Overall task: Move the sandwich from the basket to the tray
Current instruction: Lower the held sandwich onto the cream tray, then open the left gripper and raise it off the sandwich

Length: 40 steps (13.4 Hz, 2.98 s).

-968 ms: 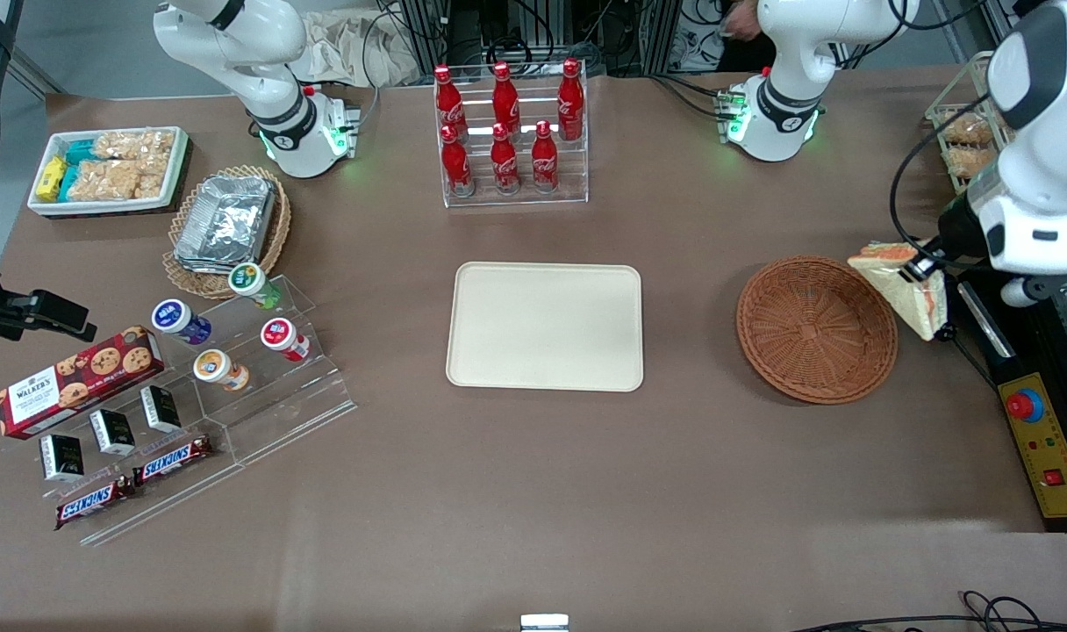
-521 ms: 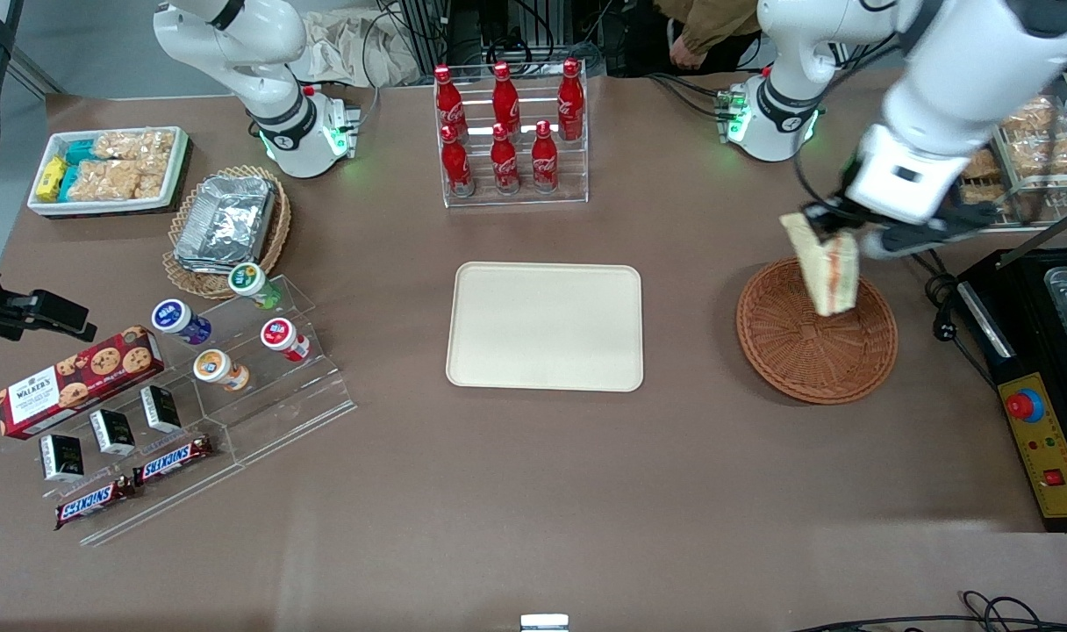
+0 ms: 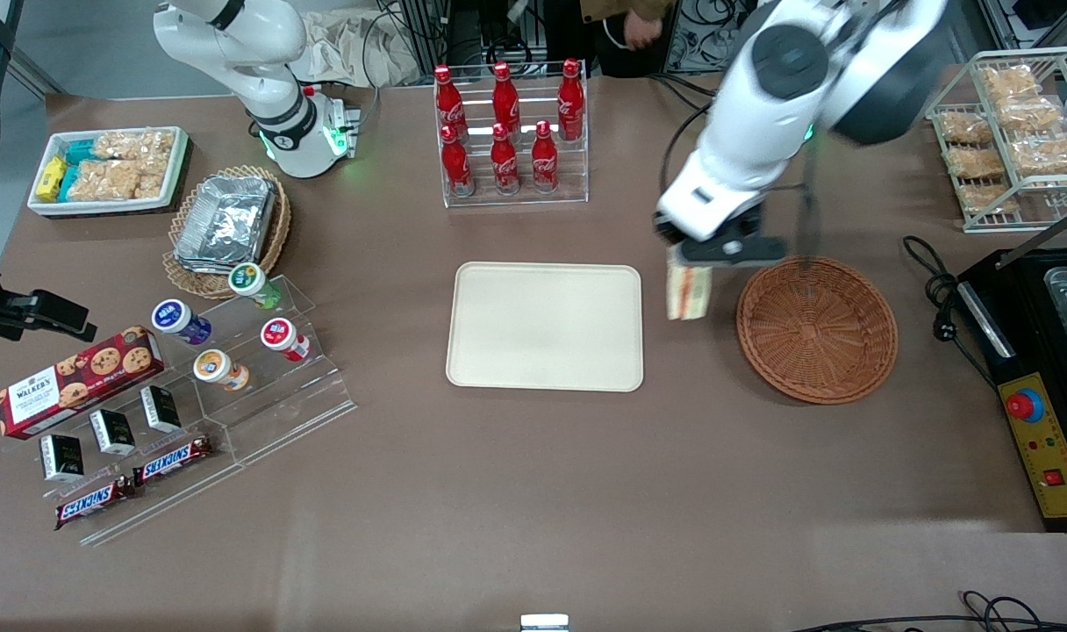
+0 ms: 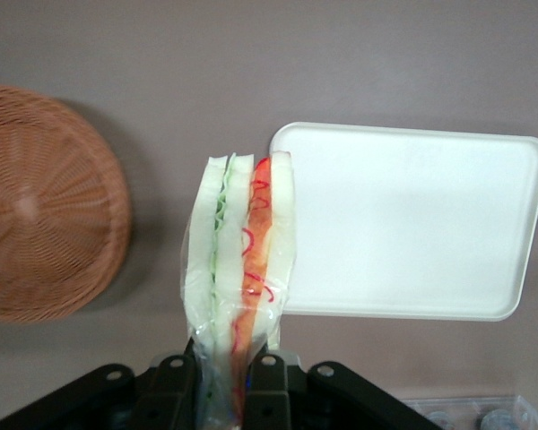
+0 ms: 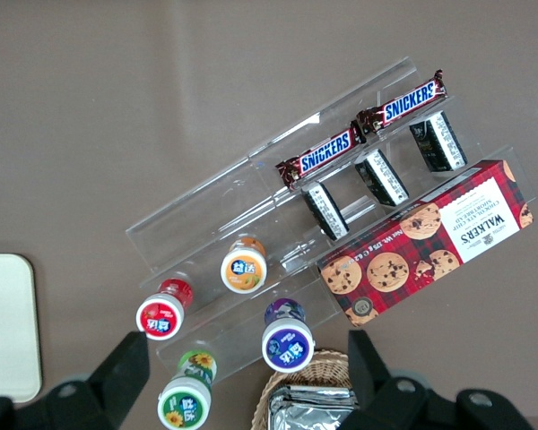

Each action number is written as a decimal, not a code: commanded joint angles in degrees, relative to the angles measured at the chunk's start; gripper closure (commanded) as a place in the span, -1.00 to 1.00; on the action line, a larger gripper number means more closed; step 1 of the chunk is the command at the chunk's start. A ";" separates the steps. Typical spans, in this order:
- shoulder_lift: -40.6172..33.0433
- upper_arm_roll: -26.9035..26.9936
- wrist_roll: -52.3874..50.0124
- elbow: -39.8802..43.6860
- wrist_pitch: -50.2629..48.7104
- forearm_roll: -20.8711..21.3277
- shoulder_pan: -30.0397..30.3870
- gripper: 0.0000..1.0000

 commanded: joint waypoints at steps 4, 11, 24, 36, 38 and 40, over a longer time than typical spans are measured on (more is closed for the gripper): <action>14.67 -2.05 -11.83 -0.85 14.21 11.11 -5.24 1.00; 22.95 -1.87 -15.54 -8.14 27.32 23.43 -6.84 1.00; 22.63 -1.87 -22.13 -4.29 25.06 24.85 -6.40 -1.00; -3.83 2.76 -25.31 13.56 -11.42 14.04 0.02 -1.00; -6.99 8.99 -16.92 13.39 -11.86 9.39 -0.15 -1.00; -8.67 17.42 0.45 13.65 -15.01 4.84 -0.59 -1.00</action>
